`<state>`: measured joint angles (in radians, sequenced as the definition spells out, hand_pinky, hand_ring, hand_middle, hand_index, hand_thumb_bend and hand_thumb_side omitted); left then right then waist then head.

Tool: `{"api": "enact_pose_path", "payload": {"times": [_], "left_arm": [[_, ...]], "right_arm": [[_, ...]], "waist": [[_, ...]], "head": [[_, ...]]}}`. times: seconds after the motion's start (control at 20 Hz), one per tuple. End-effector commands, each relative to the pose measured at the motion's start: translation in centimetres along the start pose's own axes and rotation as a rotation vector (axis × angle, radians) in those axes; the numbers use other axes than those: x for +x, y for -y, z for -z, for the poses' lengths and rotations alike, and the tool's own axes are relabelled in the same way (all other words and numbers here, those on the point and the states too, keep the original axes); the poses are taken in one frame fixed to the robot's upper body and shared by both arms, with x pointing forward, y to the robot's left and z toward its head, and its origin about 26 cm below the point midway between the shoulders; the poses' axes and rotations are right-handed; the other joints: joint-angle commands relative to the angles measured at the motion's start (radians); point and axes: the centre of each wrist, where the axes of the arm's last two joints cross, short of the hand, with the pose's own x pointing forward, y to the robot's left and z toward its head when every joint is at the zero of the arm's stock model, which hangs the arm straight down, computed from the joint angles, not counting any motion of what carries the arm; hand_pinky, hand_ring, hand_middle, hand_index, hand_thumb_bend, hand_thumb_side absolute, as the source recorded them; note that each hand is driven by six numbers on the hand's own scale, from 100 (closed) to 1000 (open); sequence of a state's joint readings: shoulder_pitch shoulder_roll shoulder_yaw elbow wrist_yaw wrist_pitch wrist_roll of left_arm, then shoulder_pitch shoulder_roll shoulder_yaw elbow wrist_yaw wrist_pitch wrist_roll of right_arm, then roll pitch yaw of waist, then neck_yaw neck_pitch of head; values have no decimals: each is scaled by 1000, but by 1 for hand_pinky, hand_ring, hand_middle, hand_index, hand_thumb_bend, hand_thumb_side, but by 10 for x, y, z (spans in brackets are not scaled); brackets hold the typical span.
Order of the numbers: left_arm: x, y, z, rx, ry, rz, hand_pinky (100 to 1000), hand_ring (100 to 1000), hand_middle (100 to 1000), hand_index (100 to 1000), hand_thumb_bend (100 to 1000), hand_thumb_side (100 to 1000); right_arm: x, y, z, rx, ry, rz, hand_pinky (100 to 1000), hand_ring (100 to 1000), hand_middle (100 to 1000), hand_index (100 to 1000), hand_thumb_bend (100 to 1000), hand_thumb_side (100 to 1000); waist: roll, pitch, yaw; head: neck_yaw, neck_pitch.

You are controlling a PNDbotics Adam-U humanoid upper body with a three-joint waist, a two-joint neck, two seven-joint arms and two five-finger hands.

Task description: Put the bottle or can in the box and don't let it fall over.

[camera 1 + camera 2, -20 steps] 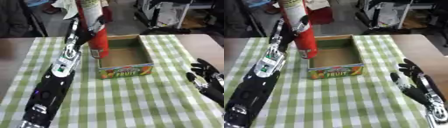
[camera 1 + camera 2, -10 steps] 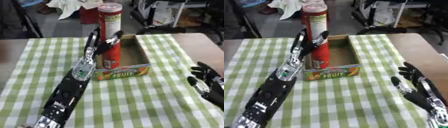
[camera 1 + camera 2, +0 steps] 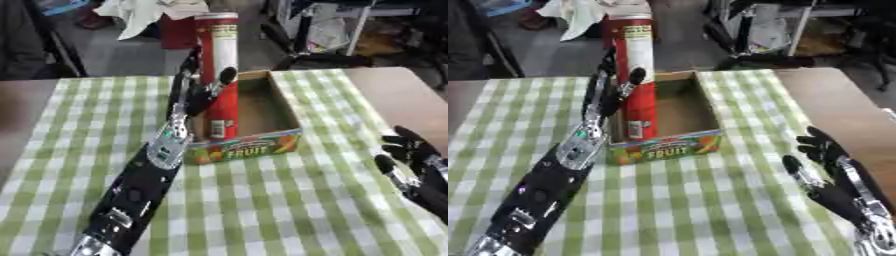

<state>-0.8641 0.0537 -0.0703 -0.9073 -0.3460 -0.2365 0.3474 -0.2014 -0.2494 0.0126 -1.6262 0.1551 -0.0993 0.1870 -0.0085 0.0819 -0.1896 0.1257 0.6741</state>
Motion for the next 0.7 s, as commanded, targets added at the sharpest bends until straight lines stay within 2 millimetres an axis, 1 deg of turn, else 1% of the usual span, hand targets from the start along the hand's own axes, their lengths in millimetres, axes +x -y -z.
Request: {"api": "enact_pose_path", "payload": {"times": [0.05,0.25,0.5,0.6,0.7], "left_arm": [[13,-8,12,48,67,31,1000,959,933,1000,1000,901],[17,-12,15,72,80,41,1000,976,953,1000,1000,929],[22,-18,17,86,92,29,1000,967,946,1000,1000,915],[24,-26,16,86,106,26,1000,952,934,1000,1000,905],[24,-38,12,76,127,18,1000,943,919,1000,1000,909]], "right_arm": [[4,6,2,-8,18,-9,935,871,849,997,401,552],[4,6,2,-6,19,-9,936,871,850,997,399,553],[5,6,3,-8,21,-10,936,872,850,998,397,556],[5,7,3,-11,21,-10,936,872,851,997,397,555],[4,8,2,-18,19,-14,936,871,848,997,397,555]], "waist": [[-4,-10,3],[-5,-11,6],[-6,-12,10],[-5,-12,12],[-2,-13,18]], "head": [[1,-13],[-1,-16],[-2,-17],[-4,-17],[-11,-16]]}}
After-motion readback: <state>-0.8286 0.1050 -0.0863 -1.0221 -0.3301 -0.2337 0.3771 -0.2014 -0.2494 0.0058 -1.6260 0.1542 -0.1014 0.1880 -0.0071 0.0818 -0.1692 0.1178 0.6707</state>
